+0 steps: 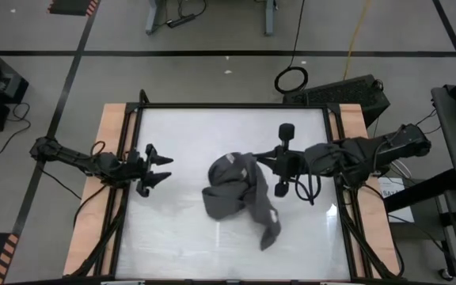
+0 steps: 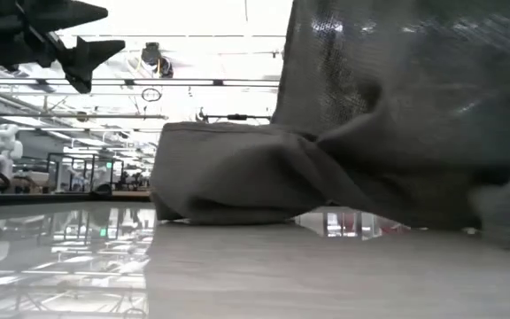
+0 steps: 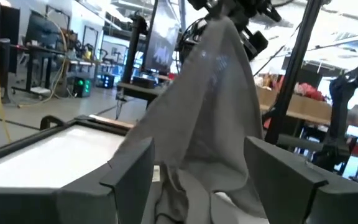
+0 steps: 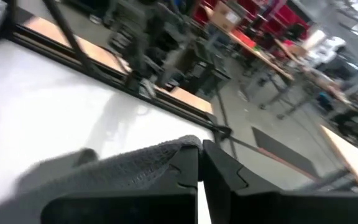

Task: Roll towel
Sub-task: Fold the dark gray towel

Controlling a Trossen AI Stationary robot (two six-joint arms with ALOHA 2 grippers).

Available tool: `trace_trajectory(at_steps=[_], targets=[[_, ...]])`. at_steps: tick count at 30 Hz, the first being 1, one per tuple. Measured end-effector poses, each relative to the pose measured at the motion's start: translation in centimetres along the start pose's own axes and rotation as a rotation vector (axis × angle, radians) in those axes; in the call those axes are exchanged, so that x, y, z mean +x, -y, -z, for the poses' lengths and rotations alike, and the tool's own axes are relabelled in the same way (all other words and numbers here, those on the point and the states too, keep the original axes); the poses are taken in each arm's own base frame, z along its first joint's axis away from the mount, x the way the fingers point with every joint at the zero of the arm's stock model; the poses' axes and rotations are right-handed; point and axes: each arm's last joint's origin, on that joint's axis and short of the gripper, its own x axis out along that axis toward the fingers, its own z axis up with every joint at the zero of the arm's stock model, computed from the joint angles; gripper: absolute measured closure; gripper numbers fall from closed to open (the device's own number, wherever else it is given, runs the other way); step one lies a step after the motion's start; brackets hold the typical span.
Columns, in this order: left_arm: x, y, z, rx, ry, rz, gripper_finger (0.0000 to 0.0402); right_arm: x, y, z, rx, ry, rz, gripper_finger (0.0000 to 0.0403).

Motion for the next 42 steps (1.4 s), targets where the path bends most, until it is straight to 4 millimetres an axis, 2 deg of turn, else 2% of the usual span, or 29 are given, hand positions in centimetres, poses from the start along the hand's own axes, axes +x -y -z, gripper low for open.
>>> trace_trajectory(at_steps=[8, 11, 16, 21, 25, 29, 36, 42], targets=[[0.2, 0.1, 0.1, 0.03, -0.013, 0.027, 0.0149, 0.1, -0.2, 0.2, 0.0, -0.013, -0.023, 0.0402], [0.3, -0.1, 0.3, 0.037, -0.017, -0.064, 0.0149, 0.0, -0.1, 0.2, -0.001, -0.009, -0.024, 0.0402], [0.9, -0.3, 1.2, 0.061, -0.077, -0.127, 0.0149, -0.1, 0.1, -0.1, -0.018, 0.017, -0.013, 0.0402], [1.6, -0.2, 2.8, 0.0, -0.185, -0.134, 0.0149, -0.2, 0.2, -0.3, -0.047, 0.034, -0.005, 0.0402], [2.6, 0.0, 3.2, -0.026, -0.167, -0.13, 0.0149, -0.2, 0.2, -0.4, -0.061, 0.044, 0.0, 0.0402], [4.9, 0.8, 2.7, 0.057, -0.19, -0.117, 0.0149, -0.2, 0.3, -0.5, -0.077, 0.053, 0.003, 0.0402], [11.9, 1.6, 2.9, 0.231, -0.329, -0.096, 0.0149, -0.2, 0.3, -0.6, -0.08, 0.068, 0.009, 0.0402], [17.5, 0.2, 4.7, 0.418, -0.479, -0.197, 0.0149, -0.3, 0.1, -0.5, -0.059, 0.057, -0.006, 0.0402]])
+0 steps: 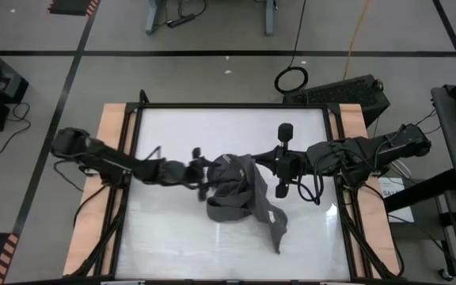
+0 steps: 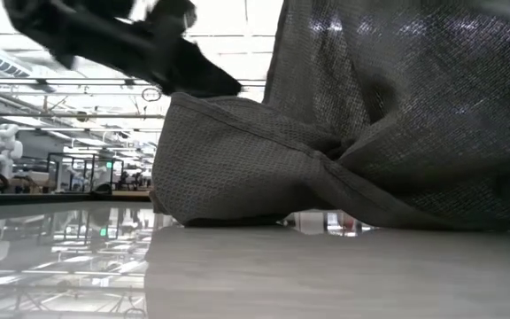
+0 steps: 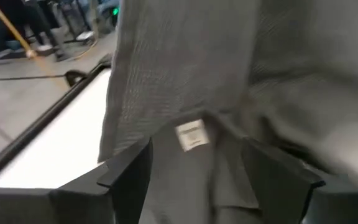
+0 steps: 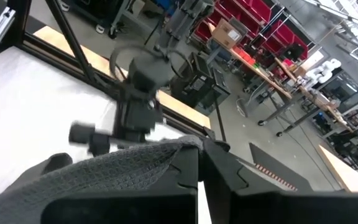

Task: Roll towel
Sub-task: Fold the dark gray towel

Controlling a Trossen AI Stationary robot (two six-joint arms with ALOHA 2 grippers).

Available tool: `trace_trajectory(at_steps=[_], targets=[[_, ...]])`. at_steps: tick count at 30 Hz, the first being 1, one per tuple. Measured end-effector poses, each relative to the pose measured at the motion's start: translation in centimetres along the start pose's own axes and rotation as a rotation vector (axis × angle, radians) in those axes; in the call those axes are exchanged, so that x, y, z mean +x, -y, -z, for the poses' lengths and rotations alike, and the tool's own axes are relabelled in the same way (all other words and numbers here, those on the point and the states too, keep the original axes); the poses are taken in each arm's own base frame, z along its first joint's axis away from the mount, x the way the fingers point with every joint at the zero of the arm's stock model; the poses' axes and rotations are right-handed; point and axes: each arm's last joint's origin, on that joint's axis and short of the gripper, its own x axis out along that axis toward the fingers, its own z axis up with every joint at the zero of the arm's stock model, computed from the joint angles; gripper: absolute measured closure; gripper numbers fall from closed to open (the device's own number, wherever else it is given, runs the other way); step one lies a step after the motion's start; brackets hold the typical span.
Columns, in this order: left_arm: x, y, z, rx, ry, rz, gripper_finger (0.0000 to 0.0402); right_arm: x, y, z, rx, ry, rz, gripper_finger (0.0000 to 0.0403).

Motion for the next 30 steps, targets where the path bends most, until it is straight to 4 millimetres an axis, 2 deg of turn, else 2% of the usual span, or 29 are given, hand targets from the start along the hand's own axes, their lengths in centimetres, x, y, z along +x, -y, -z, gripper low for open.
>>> trace_trajectory(at_steps=[5, 13, 17, 26, 28, 30], targets=[[3.8, -0.9, 0.3, 0.101, -0.113, -0.115, 0.0149, 0.0, -0.1, 0.2, 0.008, -0.022, -0.012, 0.0402], [6.8, -1.8, 1.1, 0.215, -0.24, -0.135, 0.016, 0.0, -0.3, 0.6, 0.002, -0.062, -0.031, 0.0403], [7.6, -1.9, 1.6, 0.214, -0.252, -0.067, 0.021, 0.0, -0.4, 0.7, 0.0, -0.066, -0.033, 0.0403], [8.9, -1.4, 2.5, 0.276, -0.331, -0.017, 0.0373, -0.1, -0.4, 0.8, 0.003, -0.076, -0.037, 0.0403], [9.1, -1.4, 2.2, 0.269, -0.31, -0.023, 0.0393, -0.1, -0.4, 0.9, 0.011, -0.084, -0.04, 0.0403], [9.2, -1.5, 1.7, 0.267, -0.299, -0.033, 0.0392, -0.1, -0.5, 0.9, 0.017, -0.089, -0.042, 0.0403]])
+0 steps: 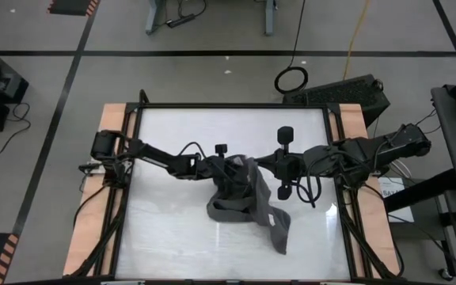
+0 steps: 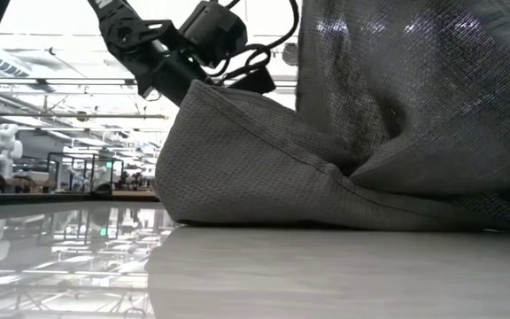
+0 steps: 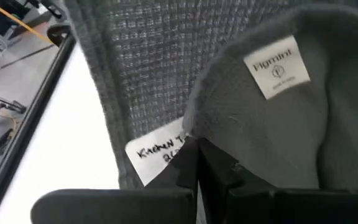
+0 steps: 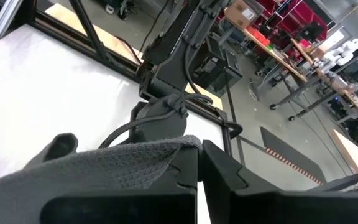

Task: Roll towel
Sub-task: Fold the dark gray towel

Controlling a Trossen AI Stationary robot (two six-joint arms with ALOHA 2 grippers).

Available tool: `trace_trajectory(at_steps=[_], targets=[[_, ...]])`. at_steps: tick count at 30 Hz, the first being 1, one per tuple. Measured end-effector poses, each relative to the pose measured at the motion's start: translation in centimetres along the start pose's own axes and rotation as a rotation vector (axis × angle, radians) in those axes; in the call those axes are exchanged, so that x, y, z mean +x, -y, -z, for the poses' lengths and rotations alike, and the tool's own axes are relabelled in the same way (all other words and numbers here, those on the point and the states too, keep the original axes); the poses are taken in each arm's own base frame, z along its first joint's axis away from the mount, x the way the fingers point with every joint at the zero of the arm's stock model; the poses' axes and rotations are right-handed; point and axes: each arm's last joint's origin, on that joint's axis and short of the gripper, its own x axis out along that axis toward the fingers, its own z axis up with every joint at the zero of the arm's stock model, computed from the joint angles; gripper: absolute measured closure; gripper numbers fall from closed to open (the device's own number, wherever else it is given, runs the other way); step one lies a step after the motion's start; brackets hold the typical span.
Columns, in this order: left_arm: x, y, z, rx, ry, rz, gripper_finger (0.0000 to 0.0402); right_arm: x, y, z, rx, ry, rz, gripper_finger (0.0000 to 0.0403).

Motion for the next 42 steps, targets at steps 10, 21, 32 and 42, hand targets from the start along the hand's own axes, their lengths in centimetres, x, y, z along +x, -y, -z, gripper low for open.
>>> trace_trajectory(at_steps=[10, 21, 32, 42], targets=[[0.0, -0.1, -1.5, 0.042, 0.012, -0.002, 0.0389, 0.0, -0.1, 0.2, 0.036, -0.015, -0.006, 0.0403], [-0.4, 0.6, -1.8, 0.076, 0.001, -0.068, 0.0279, 0.0, -0.1, 0.3, 0.048, -0.027, -0.01, 0.0403], [0.1, -0.7, -1.9, 0.039, 0.056, -0.03, 0.0258, 0.0, -0.2, 0.4, 0.06, -0.038, -0.016, 0.0403], [0.5, -1.7, -1.5, 0.024, 0.078, 0.047, 0.0258, 0.0, -0.2, 0.4, 0.079, -0.031, -0.039, 0.0403]])
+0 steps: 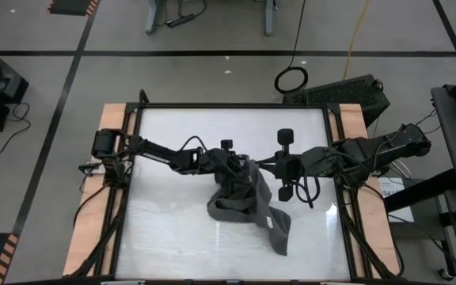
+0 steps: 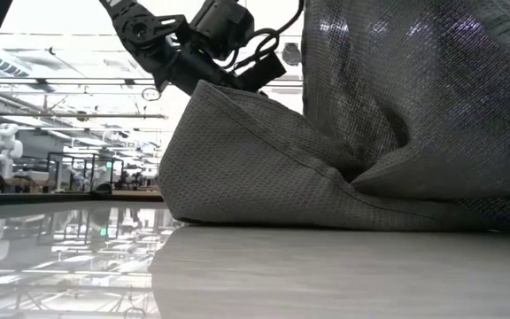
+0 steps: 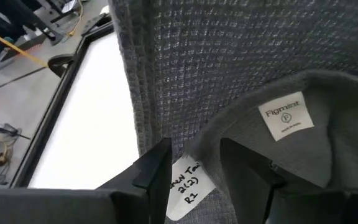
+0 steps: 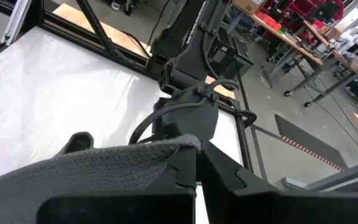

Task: Roll towel
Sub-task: Fold the dark gray towel

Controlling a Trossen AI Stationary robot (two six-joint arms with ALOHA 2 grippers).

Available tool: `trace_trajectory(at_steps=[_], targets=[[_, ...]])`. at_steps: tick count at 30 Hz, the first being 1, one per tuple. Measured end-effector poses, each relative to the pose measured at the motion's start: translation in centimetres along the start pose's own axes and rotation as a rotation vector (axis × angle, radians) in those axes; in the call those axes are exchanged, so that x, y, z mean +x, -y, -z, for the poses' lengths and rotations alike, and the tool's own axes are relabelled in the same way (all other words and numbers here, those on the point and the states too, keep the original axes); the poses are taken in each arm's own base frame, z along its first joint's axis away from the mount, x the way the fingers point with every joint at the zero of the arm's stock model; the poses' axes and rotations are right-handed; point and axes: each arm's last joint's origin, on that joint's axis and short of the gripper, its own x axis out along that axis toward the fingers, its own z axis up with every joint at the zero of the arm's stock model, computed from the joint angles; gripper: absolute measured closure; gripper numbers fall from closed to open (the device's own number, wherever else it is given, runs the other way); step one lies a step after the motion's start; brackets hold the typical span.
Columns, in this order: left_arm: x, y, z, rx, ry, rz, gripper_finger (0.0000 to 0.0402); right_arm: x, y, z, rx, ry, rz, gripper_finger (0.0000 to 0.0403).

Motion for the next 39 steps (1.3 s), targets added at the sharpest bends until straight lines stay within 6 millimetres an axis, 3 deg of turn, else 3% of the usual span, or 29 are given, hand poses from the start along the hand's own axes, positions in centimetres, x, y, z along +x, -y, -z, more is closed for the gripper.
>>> trace_trajectory(at_steps=[8, 15, 21, 27, 30, 33, 39], targets=[[1.1, 0.0, 1.1, -0.002, -0.034, 0.047, 0.0261, 0.0, 0.0, 0.0, 0.001, 0.001, -0.001, 0.0403], [3.4, 0.5, 1.0, 0.001, -0.044, 0.047, 0.0314, 0.0, 0.0, 0.1, 0.028, -0.007, -0.003, 0.0403], [3.1, 0.1, 0.0, -0.003, -0.017, 0.047, 0.0389, -0.1, -0.2, 0.3, 0.032, -0.032, -0.014, 0.0403], [1.6, 0.2, -1.2, 0.036, -0.013, 0.085, 0.0398, -0.1, -0.3, 0.4, 0.023, -0.038, -0.014, 0.0403], [-0.4, 0.1, -2.3, 0.095, -0.058, 0.065, 0.0398, -0.4, -0.2, 0.6, 0.009, -0.053, -0.017, 0.0403], [-3.9, -0.2, -4.1, 0.162, -0.1, 0.016, 0.0399, -1.5, 0.4, 0.6, 0.012, -0.039, 0.002, 0.0403], [-14.7, -1.6, -8.2, 0.226, -0.063, -0.156, 0.04, -5.5, 2.6, 1.2, 0.068, 0.005, 0.06, 0.0403]])
